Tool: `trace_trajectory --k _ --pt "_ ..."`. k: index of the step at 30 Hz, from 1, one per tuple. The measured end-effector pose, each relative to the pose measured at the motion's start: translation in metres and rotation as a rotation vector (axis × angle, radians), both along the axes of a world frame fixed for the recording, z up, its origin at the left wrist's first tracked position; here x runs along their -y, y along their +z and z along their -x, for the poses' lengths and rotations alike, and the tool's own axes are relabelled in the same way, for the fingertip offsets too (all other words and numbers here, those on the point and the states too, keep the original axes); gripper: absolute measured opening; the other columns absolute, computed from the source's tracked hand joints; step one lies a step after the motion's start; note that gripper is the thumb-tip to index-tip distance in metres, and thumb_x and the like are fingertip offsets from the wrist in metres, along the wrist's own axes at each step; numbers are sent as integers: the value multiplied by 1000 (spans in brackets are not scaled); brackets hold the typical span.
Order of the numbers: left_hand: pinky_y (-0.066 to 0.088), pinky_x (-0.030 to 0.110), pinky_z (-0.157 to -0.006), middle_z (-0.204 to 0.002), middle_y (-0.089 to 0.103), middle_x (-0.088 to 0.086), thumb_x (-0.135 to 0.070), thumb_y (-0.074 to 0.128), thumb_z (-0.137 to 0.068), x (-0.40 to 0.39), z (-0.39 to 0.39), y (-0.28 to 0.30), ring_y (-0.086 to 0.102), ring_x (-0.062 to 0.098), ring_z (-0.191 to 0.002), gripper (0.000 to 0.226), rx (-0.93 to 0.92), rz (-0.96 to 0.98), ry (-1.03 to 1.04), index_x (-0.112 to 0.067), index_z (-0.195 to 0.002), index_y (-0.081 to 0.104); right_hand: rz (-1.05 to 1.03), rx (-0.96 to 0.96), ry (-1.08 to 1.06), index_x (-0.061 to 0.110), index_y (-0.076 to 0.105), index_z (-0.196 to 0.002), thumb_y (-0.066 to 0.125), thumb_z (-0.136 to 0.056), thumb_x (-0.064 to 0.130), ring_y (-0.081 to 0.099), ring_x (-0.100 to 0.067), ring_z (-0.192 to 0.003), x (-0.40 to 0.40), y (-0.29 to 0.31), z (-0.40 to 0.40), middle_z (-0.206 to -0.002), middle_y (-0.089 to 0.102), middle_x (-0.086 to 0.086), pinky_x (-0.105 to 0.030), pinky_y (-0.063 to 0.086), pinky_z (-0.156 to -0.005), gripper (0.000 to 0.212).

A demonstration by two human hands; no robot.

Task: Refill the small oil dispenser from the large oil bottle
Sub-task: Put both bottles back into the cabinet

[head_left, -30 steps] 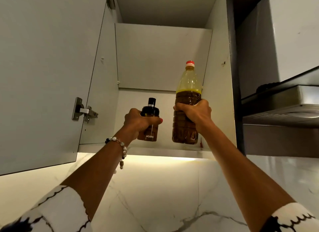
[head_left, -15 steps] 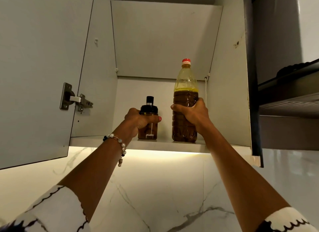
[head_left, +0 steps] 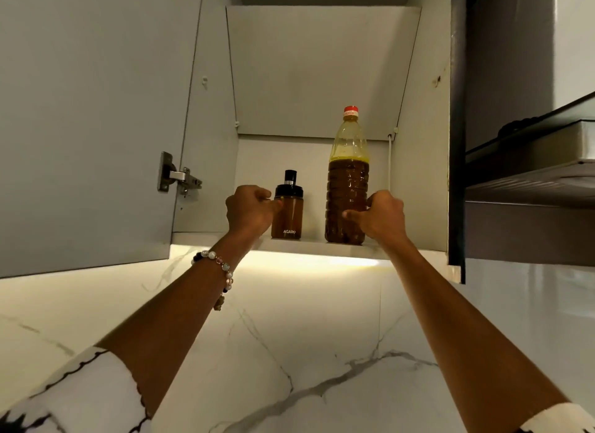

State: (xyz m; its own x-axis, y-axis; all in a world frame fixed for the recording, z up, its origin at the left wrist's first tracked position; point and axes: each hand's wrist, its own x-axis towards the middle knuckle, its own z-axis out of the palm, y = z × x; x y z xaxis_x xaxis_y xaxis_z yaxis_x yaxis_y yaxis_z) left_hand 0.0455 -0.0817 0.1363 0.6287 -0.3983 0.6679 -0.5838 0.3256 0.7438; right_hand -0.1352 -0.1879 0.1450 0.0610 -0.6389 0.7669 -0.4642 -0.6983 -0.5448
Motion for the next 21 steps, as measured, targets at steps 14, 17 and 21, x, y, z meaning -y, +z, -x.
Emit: trace_trajectory --k 14,17,21 --pt "48 21 -47 -61 68 8 -15 63 -92 -253 53 -73 58 12 -42 17 308 345 94 0 -95 70 286 361 671 14 58 -61 56 -94 34 53 1 -48 -212 -57 -52 -53 53 10 -7 41 -55 38" --pt "51 19 -48 -63 68 4 -15 64 -91 -311 49 -72 63 9 -50 12 475 434 304 -4 -93 70 331 366 828 7 53 -53 58 -94 34 46 -15 -42 -260 -64 -74 -45 47 -5 -30 43 -49 50" --pt "51 27 -56 -72 69 2 -17 63 -93 -397 33 -61 63 11 -65 14 759 576 725 -6 -89 71 479 291 921 7 53 -53 60 -88 42 47 -21 -42 -328 -69 -98 -45 49 -6 -39 44 -49 51"
